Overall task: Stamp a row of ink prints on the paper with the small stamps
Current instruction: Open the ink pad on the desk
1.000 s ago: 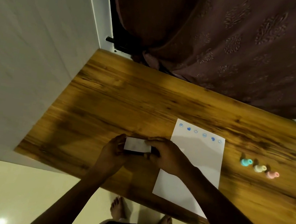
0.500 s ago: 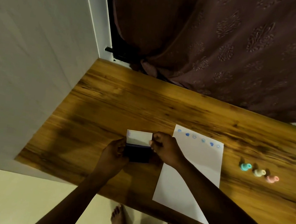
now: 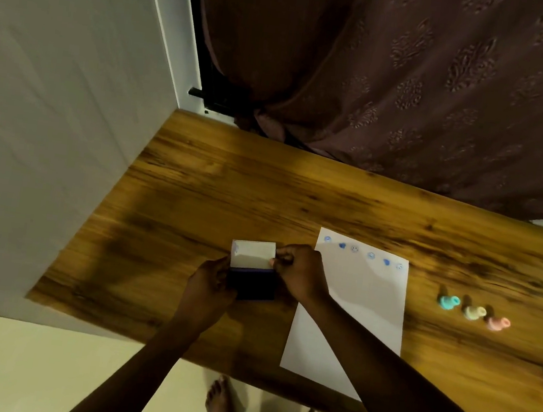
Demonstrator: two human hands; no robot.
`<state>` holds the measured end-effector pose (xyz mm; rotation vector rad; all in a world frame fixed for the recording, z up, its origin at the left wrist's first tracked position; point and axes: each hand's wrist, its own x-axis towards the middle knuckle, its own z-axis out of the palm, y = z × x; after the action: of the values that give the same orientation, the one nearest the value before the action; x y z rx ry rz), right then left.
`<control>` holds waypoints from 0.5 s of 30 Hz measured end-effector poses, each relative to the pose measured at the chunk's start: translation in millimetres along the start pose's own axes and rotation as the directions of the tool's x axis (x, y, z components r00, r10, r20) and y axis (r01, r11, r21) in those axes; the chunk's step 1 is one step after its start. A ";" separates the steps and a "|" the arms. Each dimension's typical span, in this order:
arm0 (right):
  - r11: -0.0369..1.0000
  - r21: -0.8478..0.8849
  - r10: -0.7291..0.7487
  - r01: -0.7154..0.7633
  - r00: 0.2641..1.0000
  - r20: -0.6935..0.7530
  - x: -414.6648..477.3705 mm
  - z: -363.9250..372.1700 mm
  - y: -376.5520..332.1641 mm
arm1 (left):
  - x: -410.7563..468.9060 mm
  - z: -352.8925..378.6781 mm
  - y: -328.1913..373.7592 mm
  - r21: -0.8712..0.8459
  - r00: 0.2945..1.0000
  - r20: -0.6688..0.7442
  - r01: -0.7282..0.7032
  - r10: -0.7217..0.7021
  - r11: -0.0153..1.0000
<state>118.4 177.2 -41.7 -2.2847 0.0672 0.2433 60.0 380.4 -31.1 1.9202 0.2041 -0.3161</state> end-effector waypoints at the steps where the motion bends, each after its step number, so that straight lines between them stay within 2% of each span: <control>1: 1.000 0.001 0.003 -0.003 1.000 -0.003 0.0 0.3 -0.1 | -0.2 -0.8 0.4 0.003 1.000 0.004 -0.004 0.004 1.000; 5: 1.000 0.005 0.012 -0.012 1.000 -0.008 -2.3 -4.2 -0.7 | -0.2 -4.6 5.3 0.028 0.999 0.003 -0.041 0.041 0.999; 10: 1.000 0.012 0.000 0.000 0.999 -0.047 -18.2 -32.1 -0.3 | -0.3 6.4 20.3 0.124 0.989 -0.120 -0.075 0.090 0.989; 15: 0.999 0.036 -0.016 0.023 0.985 -0.172 -49.4 -88.8 13.4 | -3.2 42.6 48.6 0.174 0.985 -0.063 -0.150 0.163 0.973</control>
<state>81.9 100.4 15.6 -2.2626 0.1375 0.0337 65.9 323.2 -1.5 2.1042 0.0767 -0.1577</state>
